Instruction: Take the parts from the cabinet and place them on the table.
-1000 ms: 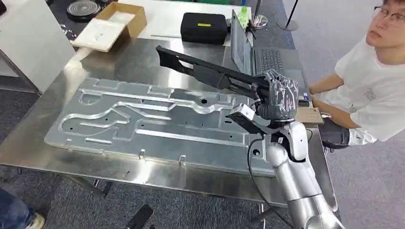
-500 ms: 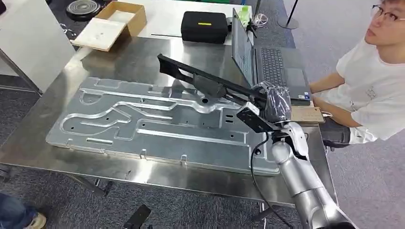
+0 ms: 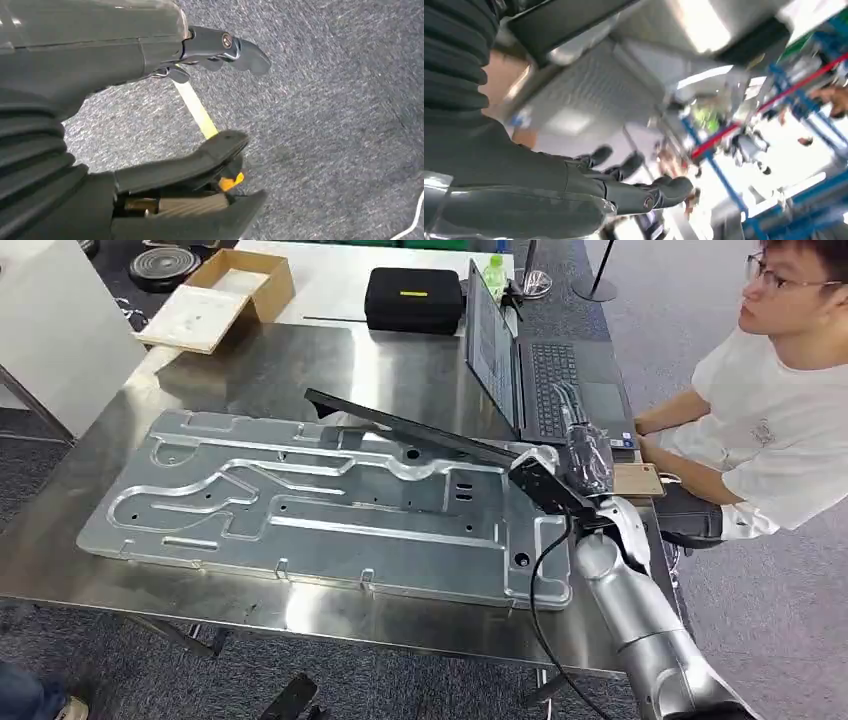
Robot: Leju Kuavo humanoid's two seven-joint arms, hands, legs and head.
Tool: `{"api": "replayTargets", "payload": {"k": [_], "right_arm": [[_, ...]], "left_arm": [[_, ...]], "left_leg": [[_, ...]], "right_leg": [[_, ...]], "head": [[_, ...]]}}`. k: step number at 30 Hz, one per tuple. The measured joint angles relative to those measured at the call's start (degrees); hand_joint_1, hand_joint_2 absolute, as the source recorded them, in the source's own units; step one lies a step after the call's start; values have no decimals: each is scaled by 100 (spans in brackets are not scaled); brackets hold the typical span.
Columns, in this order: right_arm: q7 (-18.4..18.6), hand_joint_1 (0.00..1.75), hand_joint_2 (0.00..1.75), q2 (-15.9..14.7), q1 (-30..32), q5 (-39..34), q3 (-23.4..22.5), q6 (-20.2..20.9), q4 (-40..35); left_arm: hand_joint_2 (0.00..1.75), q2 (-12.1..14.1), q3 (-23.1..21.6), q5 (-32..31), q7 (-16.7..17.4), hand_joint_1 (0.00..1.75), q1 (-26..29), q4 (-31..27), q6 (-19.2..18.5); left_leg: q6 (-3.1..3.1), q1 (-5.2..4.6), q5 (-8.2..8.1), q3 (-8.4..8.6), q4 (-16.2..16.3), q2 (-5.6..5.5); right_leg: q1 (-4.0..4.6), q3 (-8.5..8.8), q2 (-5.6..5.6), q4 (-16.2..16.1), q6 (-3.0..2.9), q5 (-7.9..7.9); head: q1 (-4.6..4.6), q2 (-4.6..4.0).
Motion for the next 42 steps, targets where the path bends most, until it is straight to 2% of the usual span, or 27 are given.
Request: {"api": "replayTargets", "payload": {"k": [2, 3, 5, 6, 8, 9, 10, 12, 13, 14, 18, 20, 22, 23, 24, 25, 26, 28, 29, 32, 34, 35, 37, 38, 39, 40, 42], "right_arm": [[-37, 0, 175, -2, 1, -298, -2, 207, 4], [-57, 0, 175, -6, -7, -382, -2, 260, 2], [-111, 0, 175, -24, -33, -656, -2, 468, 4], [-131, 0, 0, -33, -39, -791, -2, 560, 9], [-214, 0, 0, -57, -14, -1172, -4, 875, 37], [-270, 0, 0, -68, -1, -1449, -11, 1084, 50], [-326, 0, 0, -79, 3, -1819, -33, 1378, 57], [-389, 0, 0, -83, -4, -2613, -98, 2055, 57], [-411, 0, 0, -98, -9, -2989, -127, 2381, 59], [-430, 0, 0, -109, -19, -3353, -151, 2717, 74], [-529, 0, 0, -186, -30, -4398, -240, 3510, 129], [-542, 0, 0, -201, -67, -4500, -243, 3573, 136], [-546, 0, 0, -221, -68, -4546, -245, 3575, 151], [-553, 0, 0, -223, -62, -4568, -245, 3564, 162], [-587, 0, 0, -223, -54, -4574, -243, 3493, 166], [-679, 0, 0, -223, -53, -4518, -238, 3360, 164], [-800, 0, 0, -223, -49, -4418, -232, 3179, 133], [-976, 0, 0, -221, -47, -4278, -219, 2884, 10], [-1008, 0, 0, -219, -48, -4228, -216, 2816, -31], [-1143, 0, 0, -201, 38, -3702, -188, 2249, -255], [-1200, 0, 0, -179, 115, -3019, -127, 1636, -553], [-1235, 0, 0, -155, 122, -2619, -81, 1300, -698], [-1184, 0, 0, -135, 165, -1691, 22, 619, -947], [-1123, 0, 0, -125, 240, -1226, 83, 304, -1098], [-1073, 0, 0, -107, 311, -814, 168, 42, -1293], [-1049, 0, 0, -98, 350, -683, 214, -29, -1384], [-1010, 0, 0, -41, 360, -614, 284, -79, -1581]], "left_arm": [[0, 15, 2, 0, -2, 0, 5, 0, -2], [0, 15, 2, 0, -4, 0, 3, 0, -2], [0, 15, 2, 0, -13, 0, -13, 0, -2], [0, 13, 2, 0, -18, 0, -18, 0, -2], [0, 15, 2, -2, -17, 0, -9, 0, -4], [0, 17, 2, -4, -15, 0, -7, 0, -13], [0, 17, 2, -9, -15, 0, -8, 0, -18], [0, 17, 2, -22, -17, 0, -13, 0, -48], [0, 17, 2, -33, -17, 0, -18, 0, -55], [0, 20, 2, -48, -17, 0, -30, 0, -61], [0, 17, 0, -72, -17, 0, -36, 0, -77], [0, 20, 0, -83, -20, 0, -47, 0, -77], [0, 20, 0, -92, -20, 0, -41, 0, -77], [0, 20, 0, -98, -20, 0, -31, 0, -77], [0, 20, 0, -101, -20, 0, -25, 0, -77], [0, 20, 0, -103, -20, 0, -25, 0, -76], [0, 20, 0, -105, -20, 0, -30, 0, -74], [0, 20, 0, -105, -20, 0, -45, 0, -72], [0, 20, 0, -105, -20, 0, -57, 0, -72], [0, 17, 0, -107, -31, 0, -54, 0, -64], [0, 17, 2, -103, -31, 0, -56, 0, -44], [0, 9, 2, -105, -33, 0, -64, 0, -31], [0, -4, 2, -105, -33, 0, -65, 0, -13], [0, -11, 2, -105, -31, 0, -57, 0, -9], [0, -11, 2, -105, -24, 0, -47, 0, 0], [0, -11, 2, -105, -17, 0, -41, 0, 0], [0, -20, 2, -105, -15, 0, -50, 0, 2]], "left_leg": [[44, -26, 19, 0, -24, -1], [97, 16, 65, 40, -105, 11], [138, 25, 96, 72, -161, 22], [141, 25, 97, 69, -161, 23], [140, 25, 96, 67, -160, 24], [139, 26, 95, 69, -160, 24], [133, 27, 92, 73, -159, 23], [102, 38, 75, 95, -156, 22], [69, 39, 66, 99, -156, 22], [15, 7, 68, 73, -135, 12], [-135, 51, 85, 92, -180, 18], [-134, 70, -191, -60, 183, 14], [-123, 67, -614, -450, 1047, 14], [-123, 63, -745, -639, 1446, 12], [-114, 63, -725, -714, 1598, 12], [-98, 62, -595, -653, 1469, 12], [-73, 58, -377, -474, 1117, 12], [-6, 37, 50, 18, 151, 12], [23, 0, -72, 100, -4, 8], [31, -26, -13, 106, -80, 5], [107, 24, 60, 152, -183, 23], [118, 16, 71, 160, -211, 19], [145, 15, 80, 156, -215, 23], [145, 16, 80, 155, -213, 23], [142, 18, 77, 154, -211, 22], [136, 20, 73, 156, -209, 22], [112, 27, 58, 157, -189, 21]], "right_leg": [[-9, 9, 3, -32, 56, 17], [-1, 6, 8, -21, 85, -6], [-37, -143, -16, 339, 159, -273], [-63, -343, -19, 764, 195, -487], [-105, -704, -23, 1477, 251, -724], [-132, -744, -30, 1536, 270, -666], [-163, -657, -34, 1329, 286, -479], [-205, -206, -56, 426, 306, 8], [-214, -26, -85, 7, 309, 63], [-137, 22, -75, -79, 275, 24], [-109, 19, -45, -110, 82, 71], [-103, 56, -52, -156, -26, 92], [-66, 55, -54, -155, -71, 92], [-42, 49, -51, -154, -86, 92], [-19, 48, -44, -148, -96, 92], [-5, 48, -33, -139, -96, 91], [5, 49, -24, -123, -100, 87], [15, 49, -21, -85, -84, 66], [26, 30, -24, -75, -65, 57], [8, 7, -27, -75, 14, 82], [-7, -14, -31, -32, 73, 37], [-10, -73, -34, 118, 107, -95], [-48, -434, -32, 913, 166, -532], [-69, -615, -33, 1291, 188, -670], [-98, -737, -34, 1529, 208, -694], [-123, -723, -38, 1483, 222, -588], [-168, -369, -58, 760, 242, -132]], "head": [[0, 0], [2, 0], [4, 0], [4, 0], [7, 0], [4, 0], [4, 0], [4, 0], [7, 0], [5, 0], [0, 0], [0, 0], [0, 0], [2, 0], [0, 0], [2, 0], [0, 0], [0, 0], [4, 0], [0, 0], [2, 0], [7, 0], [7, 0], [2, 0], [5, 0], [4, 0], [4, 0]]}}
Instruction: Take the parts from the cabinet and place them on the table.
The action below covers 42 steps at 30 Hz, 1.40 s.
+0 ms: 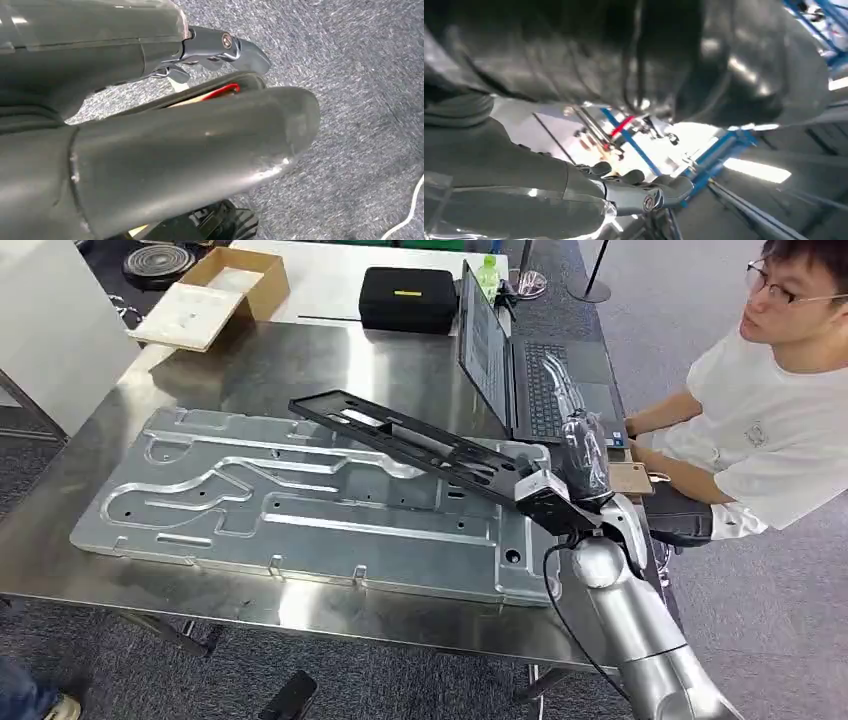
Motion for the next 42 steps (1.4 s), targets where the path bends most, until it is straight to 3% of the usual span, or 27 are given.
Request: {"api": "replayTargets", "payload": {"k": [1, 2, 6, 7, 9, 11, 12, 13, 14, 16, 17, 18, 22, 24, 26, 27, 28, 29, 31, 32, 33, 35, 36, 37, 39, 40, 42], "right_arm": [[-2, 0, 0, 9, 0, 64, 11, -59, -94], [-39, 0, 0, 11, 1, 243, 19, -230, -170], [85, 0, 0, 87, 92, 1256, 196, -934, -538], [142, 0, 0, 118, 108, 1485, 258, -1054, -658], [279, 0, 0, 175, 115, 1874, 426, -1241, -893], [374, 0, 0, 177, 164, 2105, 568, -1298, -1042], [413, 0, 0, 181, 193, 2210, 621, -1336, -1099], [444, 0, 0, 181, 208, 2305, 666, -1361, -1151], [452, 0, 0, 184, 211, 2372, 697, -1384, -1187], [468, 0, 0, 184, 209, 2446, 747, -1425, -1278], [483, 0, 0, 186, 210, 2459, 769, -1436, -1320], [492, 0, 0, 184, 210, 2459, 778, -1438, -1348], [518, 0, 0, 183, 211, 2511, 813, -1478, -1425], [533, 0, 0, 183, 208, 2546, 815, -1499, -1471], [555, 0, 0, 179, 218, 2570, 817, -1510, -1482], [568, 0, 0, 179, 232, 2579, 820, -1508, -1481], [588, 0, 0, 179, 245, 2592, 824, -1506, -1481], [608, 0, 0, 170, 243, 2621, 837, -1502, -1481], [627, 0, 0, 166, 234, 2660, 872, -1495, -1523], [627, 0, 0, 164, 224, 2666, 883, -1491, -1547], [636, 0, 0, 157, 219, 2666, 896, -1469, -1553], [640, 0, 0, 155, 213, 2682, 927, -1436, -1578], [640, 0, 0, 153, 207, 2686, 942, -1432, -1578], [643, 0, 0, 153, 194, 2688, 964, -1429, -1589], [649, 0, 0, 155, 185, 2701, 986, -1412, -1615], [656, 0, 0, 153, 184, 2706, 1001, -1414, -1621], [669, 0, 0, 151, 229, 2719, 1025, -1421, -1621]], "left_arm": [[0, -9, 0, 0, 0, 0, -3, 0, 0], [0, -9, 0, 0, 2, 0, -3, 0, 0], [0, -31, 0, 0, 18, 0, -2, 0, 2], [0, -35, 0, 0, 22, 0, -1, 0, 2], [0, -37, 2, 0, 35, 0, -7, 0, 2], [0, -42, 7, 0, 63, 0, 1, 0, 0], [0, -46, 13, 0, 77, 0, 12, 2, -4], [0, -48, 22, 0, 89, 0, 25, 0, -4], [0, -50, 28, 0, 105, 0, 28, 2, -4], [0, -50, 33, 0, 120, 0, 15, 0, -4], [0, -50, 35, 0, 120, 0, 2, 0, -4], [0, -66, 35, 0, 120, 0, -18, 0, -4], [0, -70, 39, -4, 166, 0, -10, 0, 22], [0, -76, 39, 2, 206, 0, -24, 0, 31], [0, -90, 46, 37, 230, 0, -38, 0, -2], [0, -87, 57, 50, 243, 0, -36, 0, -11], [0, -85, 66, 52, 267, 0, -25, 0, -18], [0, -81, 79, 70, 286, 0, -11, 0, -22], [0, -83, 92, 105, 301, 0, -1, 0, -63], [0, -90, 96, 105, 302, 0, -1, 0, -74], [0, -92, 103, 105, 302, 0, -5, 0, -87], [0, -92, 129, 105, 302, 0, 14, 0, -105], [0, -92, 138, 105, 299, 0, 40, 2, -116], [0, -92, 142, 105, 299, 0, 64, 0, -116], [0, -87, 149, 111, 299, 0, 79, 2, -131], [0, -89, 157, 120, 293, 0, 70, 2, -136], [0, -90, 181, 155, 264, 0, 91, 2, -138]], "left_leg": [[-25, 11, -15, 6, 13, -2], [-58, -2, -20, -4, 17, -7], [-224, 17, 0, -15, -13, -58], [-254, 38, -44, -39, 24, -57], [-266, 40, -354, -226, 473, -51], [-283, 40, -757, -653, 1368, -52], [-289, 42, -823, -796, 1650, -50], [-288, 41, -760, -817, 1684, -49], [-281, 41, -582, -706, 1456, -41], [-246, 38, -137, -252, 575, 51], [-221, 20, -66, -60, 172, 273], [-178, -52, -88, -29, 90, 364], [-37, -38, -10, -53, 52, 90], [11, -10, 25, -58, 31, 0], [28, -11, 35, -68, 31, -108], [31, -14, 37, -74, 32, -177], [29, -13, 39, -75, 33, -245], [28, -13, 40, -73, 34, -313], [15, -12, 48, -61, 35, -467], [7, 1, 52, -66, 34, -523], [-34, -22, 63, -105, 40, -574], [-119, 42, 98, -145, 31, -709], [-166, 64, 119, -147, -13, -786], [-217, 33, 137, -145, -42, -842], [-223, 3, -62, -241, 201, -318], [-244, 10, -293, -432, 605, -177], [-271, 20, -621, -829, 1412, -104]], "right_leg": [[-14, 289, -12, -548, 0, 239], [14, 415, -9, -765, -8, 141], [100, 418, -13, -846, -145, 169], [38, 450, -51, -926, -213, 211], [70, 471, -89, -952, -288, 216], [113, 470, -164, -945, -335, 199], [133, 469, -207, -940, -350, 190], [147, 466, -238, -930, -354, 186], [154, 467, -279, -917, -358, 176], [161, 477, -356, -894, -338, 154], [175, 480, -396, -868, -313, 136], [228, 459, -419, -816, -272, 109], [208, 479, -605, -827, -181, 90], [140, 338, -163, -481, -100, -190], [118, -31, -47, 328, -63, -591], [112, -207, -33, 684, -51, -704], [109, -276, -30, 810, -49, -676], [107, -211, -23, 661, -57, -516], [104, 217, 107, -219, -108, 3], [100, 437, 383, -691, -141, 179], [69, 500, 583, -806, -173, 102], [121, 505, 460, -858, -182, 114], [139, 517, 391, -866, -207, 110], [95, 565, 299, -971, -260, 154], [86, 646, 148, -1082, -301, 196], [103, 654, 33, -1086, -345, 184], [129, 652, -134, -1080, -357, 174]], "head": [[-2, 0], [0, 0], [2, 0], [-7, 0], [-13, 0], [-13, 0], [-13, 0], [-13, 0], [-13, 0], [-13, 0], [-13, 0], [-11, 0], [-7, 0], [-4, 0], [-7, 0], [-7, 0], [-9, 0], [-4, 0], [-7, 0], [-7, 0], [-9, 0], [-9, 0], [-4, 0], [-7, 0], [-13, 0], [-11, 0], [-11, 0]]}}
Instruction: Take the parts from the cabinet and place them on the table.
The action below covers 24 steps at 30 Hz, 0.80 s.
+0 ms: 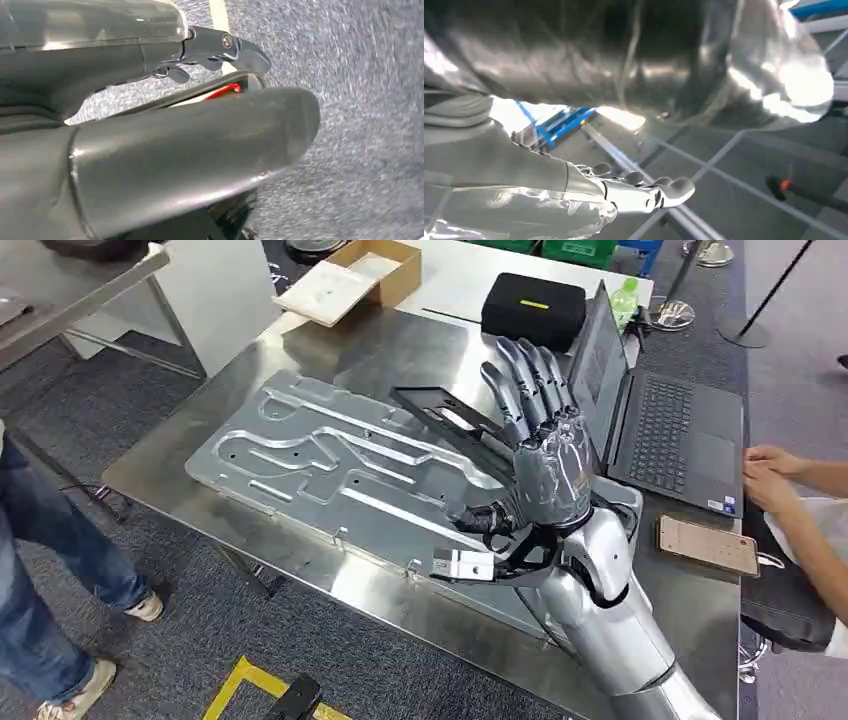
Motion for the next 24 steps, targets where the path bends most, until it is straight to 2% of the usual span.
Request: {"api": "replayTargets", "payload": {"k": [1, 2, 3, 4, 5, 6, 7, 10, 11, 12, 13, 14, 15, 16, 17, 18, 19, 20, 21, 22, 24], "right_arm": [[11, 0, 0, 2, 33, 0, 31, -4, 0], [20, 0, 0, 2, 70, 0, 50, -13, 0], [26, 0, 0, 0, 111, 0, 66, -26, -2], [26, 0, 0, 0, 149, 0, 72, -46, -2], [26, 0, 0, 2, 174, 0, 77, -63, -4], [24, 0, 0, 0, 189, 0, 79, -98, -6], [24, 0, 0, -4, 199, 0, 79, -120, -7], [24, 0, 0, -4, 208, 0, 79, -149, -20], [26, 0, 0, -4, 206, 0, 79, -151, -44], [28, 0, 0, -4, 203, -2, 79, -153, -63], [31, 0, 0, -15, 204, -4, 79, -160, -90], [35, 0, 0, -22, 205, -7, 79, -160, -101], [35, 0, 0, -33, 208, -20, 79, -160, -101], [35, 0, 0, -37, 209, -20, 79, -160, -101], [35, 0, 0, -48, 208, -20, 79, -160, -101], [35, 0, 0, -50, 204, -20, 79, -160, -107], [35, 0, 0, -48, 199, -20, 79, -160, -129], [35, 0, 0, -50, 185, -20, 79, -160, -153], [35, 0, 0, -50, 171, -15, 79, -164, -179], [35, 0, 0, -48, 176, 7, 79, -171, -203], [31, 0, 0, -50, 182, 46, 81, -190, -260]], "left_arm": [[0, 0, 7, 2, -24, 0, 36, -2, -18], [0, 2, 7, -5, -50, 0, 73, -2, -42], [0, 11, 7, -24, -61, 0, 111, -2, -66], [0, 20, 7, -55, -63, 0, 137, -2, -87], [0, 31, 7, -68, -63, 0, 151, -2, -101], [0, 31, 7, -76, -61, 0, 147, -2, -105], [0, 35, 7, -90, -59, 0, 152, -2, -114], [0, 74, 7, -90, -41, 0, 208, 0, -116], [0, 87, 6, -88, -37, 0, 217, -2, -116], [0, 100, 7, -88, -37, 0, 212, -2, -116], [0, 103, 7, -83, -44, 0, 192, -2, -116], [0, 98, 7, -61, -52, 0, 167, -2, -116], [0, 98, 7, -53, -66, 0, 150, -2, -118], [0, 98, 7, -50, -77, 0, 143, -2, -118], [0, 101, 9, -46, -81, 0, 141, -2, -118], [0, 103, 9, -44, -89, 0, 137, -2, -118], [0, 103, 9, -42, -96, 0, 125, -2, -118], [0, 101, 9, -42, -96, 0, 112, -2, -120], [0, 90, 9, -52, -90, 0, 110, -2, -127], [0, 92, 9, -66, -70, 0, 106, -2, -131], [0, 96, 11, -74, -59, 0, 142, -2, -133]], "left_leg": [[-15, 2, -10, -98, 196, 11], [-25, 4, 101, -47, 104, 25], [-32, 5, 308, 131, -228, 60], [-28, 6, 546, 400, -721, 144], [-15, 2, 721, 660, -1185, 338], [24, -71, 611, 733, -1347, 535], [110, -54, 665, 718, -1366, 422], [211, -92, 674, 701, -1373, 244], [260, -40, 712, 734, -1426, 195], [278, -37, 724, 731, -1434, 142], [307, -35, 737, 723, -1435, 103], [318, -36, 743, 713, -1434, 42], [324, -41, 748, 704, -1429, -38], [326, -46, 750, 698, -1424, -107], [326, -47, 751, 698, -1419, -184], [323, -49, 752, 701, -1414, -266], [320, -50, 755, 703, -1410, -343], [313, -50, 759, 708, -1410, -416], [297, -30, 768, 697, -1411, -468], [257, -44, 778, 671, -1400, -543], [178, 15, 808, 638, -1435, -661]], "right_leg": [[3, -4, -89, 7, 0, -10], [3, -4, -159, 15, 8, -23], [1, -1, -233, 34, 19, -43], [-1, 1, -301, 64, 37, -69], [2, 2, -352, 108, 62, -101], [42, -15, -399, 142, 100, -136], [60, -19, -449, 182, 131, -159], [48, 24, -611, 159, 198, -165], [24, 4, -523, 198, 252, -222], [-9, -46, -199, 362, 285, -364], [-21, -203, -14, 710, 301, -588], [-25, -407, 63, 1146, 313, -803], [-23, -622, 94, 1579, 321, -964], [-22, -764, 105, 1843, 319, -1006], [-20, -783, 114, 1838, 307, -898], [-18, -666, 132, 1562, 278, -662], [-14, -471, 184, 1136, 243, -398], [-2, -244, 331, 642, 195, -142], [-7, -89, 652, 265, 135, -78], [-14, -34, 686, 157, 111, -95], [25, -30, 575, 159, 102, -108]], "head": [[-2, 0], [-2, 0], [-2, 0], [-2, 0], [-2, 0], [-2, 0], [15, 0], [2, 0], [7, 0], [11, 0], [9, 0], [11, 0], [9, 0], [9, 0], [9, 0], [9, 0], [9, 0], [9, 0], [7, 0], [4, 0], [15, 0]]}}
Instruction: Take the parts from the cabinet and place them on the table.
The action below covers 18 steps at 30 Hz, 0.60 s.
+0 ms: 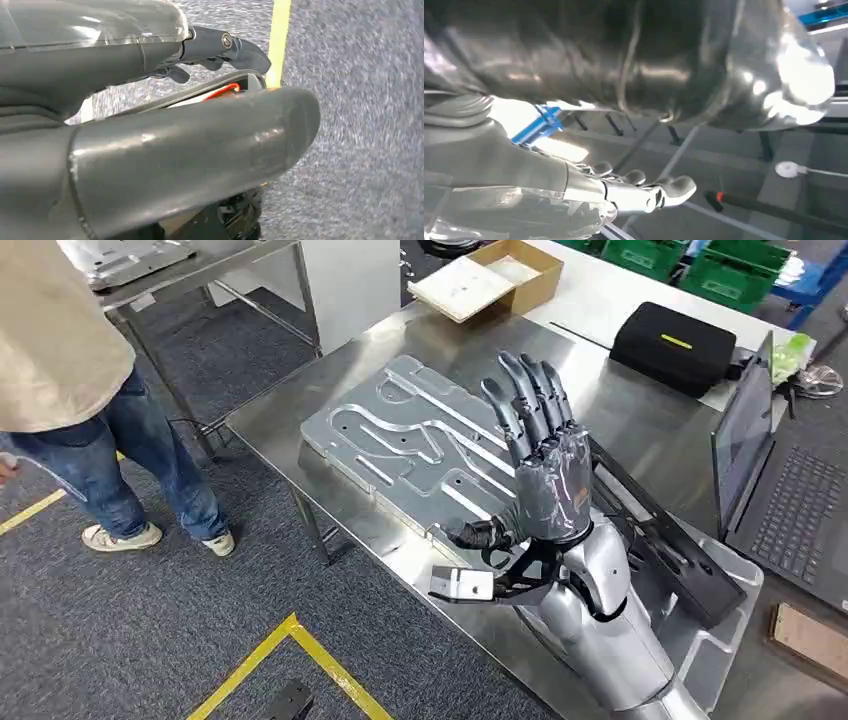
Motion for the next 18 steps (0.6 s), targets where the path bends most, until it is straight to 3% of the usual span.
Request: {"api": "replayTargets", "payload": {"k": [1, 2, 3, 4, 6, 7, 8, 9, 11, 12, 13, 14, 17, 18], "right_arm": [[0, 0, 0, 0, 0, 0, 0, -2, -24], [0, 0, 0, 2, 1, 0, -2, -4, -52], [0, 0, 0, 2, 4, 9, 0, -2, -59], [0, 0, 0, 2, 5, 24, -2, -2, -68], [2, 0, 0, 0, 35, 83, -2, 13, -70], [9, 0, 0, 2, 66, 120, 0, 13, -68], [11, 0, 0, 2, 95, 140, 0, 13, -68], [26, 0, 0, 2, 116, 162, 0, 9, -68], [42, 0, 0, 2, 128, 217, 0, 4, -68], [44, 0, 0, 2, 131, 223, 0, 4, -68], [46, 0, 0, 0, 139, 234, 0, 2, -74], [48, 0, 0, 2, 150, 249, 0, 2, -74], [63, 0, 0, 7, 148, 297, 0, 4, -74], [83, 0, 0, 7, 142, 332, 2, 17, -76]], "left_arm": [[0, 0, 0, -2, 4, 0, 26, 0, 0], [0, 26, 0, -6, 7, 0, 42, 0, -2], [0, 28, -2, -13, 15, 0, 56, 0, 2], [0, 31, -2, 0, 46, 0, 51, 0, 19], [0, 55, 4, 22, 68, 0, 47, 0, 24], [0, 63, 13, 24, 68, 0, 68, 0, 22], [0, 72, 26, 24, 68, 0, 103, 0, 22], [0, 85, 33, 31, 68, 0, 138, 0, 22], [0, 111, 48, 48, 57, 0, 181, 2, 22], [0, 109, 52, 57, 48, 0, 178, 0, 20], [0, 109, 55, 68, 35, 0, 160, 0, 15], [0, 111, 70, 72, 28, 0, 159, 0, 15], [0, 116, 96, 87, 24, 0, 193, 2, -11], [0, 107, 96, 94, 15, 0, 199, 2, -11]], "left_leg": [[-47, 2, 30, 4, -40, -81], [-73, -42, 29, -3, -46, -55], [-88, -65, -70, -44, 51, 291], [-110, -65, -254, -156, 294, 484], [-158, -35, -687, -571, 1175, 634], [-186, -27, -796, -730, 1518, 655], [-210, -12, -763, -764, 1613, 672], [-231, 8, -620, -668, 1441, 699], [-252, 22, -180, -169, 562, 851], [-246, 15, -88, 57, 126, 1120], [-188, -65, -152, 90, 63, 1192], [-100, -44, -147, 63, 86, 1093], [-1, -54, -123, 53, 51, 911], [36, -23, -99, 70, 29, 857]], "right_leg": [[5, 36, -72, -41, -19, 15], [-77, 83, -162, -166, -43, 78], [-71, 130, -260, -235, -48, 104], [-65, 141, -330, -255, -72, 109], [-43, 137, -534, -250, -91, 95], [-43, 134, -627, -244, -89, 83], [-45, 133, -708, -233, -81, 70], [-48, 133, -781, -216, -68, 51], [-63, 134, -910, -138, -22, -12], [-48, 132, -970, -80, 18, -57], [4, 105, -1020, -19, 67, -103], [5, 116, -1073, -22, 81, -110], [-4, 161, -1244, -22, 153, -140], [-53, 145, -1043, 64, 200, -238]], "head": [[-9, 0], [-5, 0], [-13, 0], [-15, 0], [-18, 0], [-18, 0], [-18, 0], [-18, 0], [-18, 0], [-18, 0], [-22, 0], [1, 0], [0, 0], [0, 0]]}}
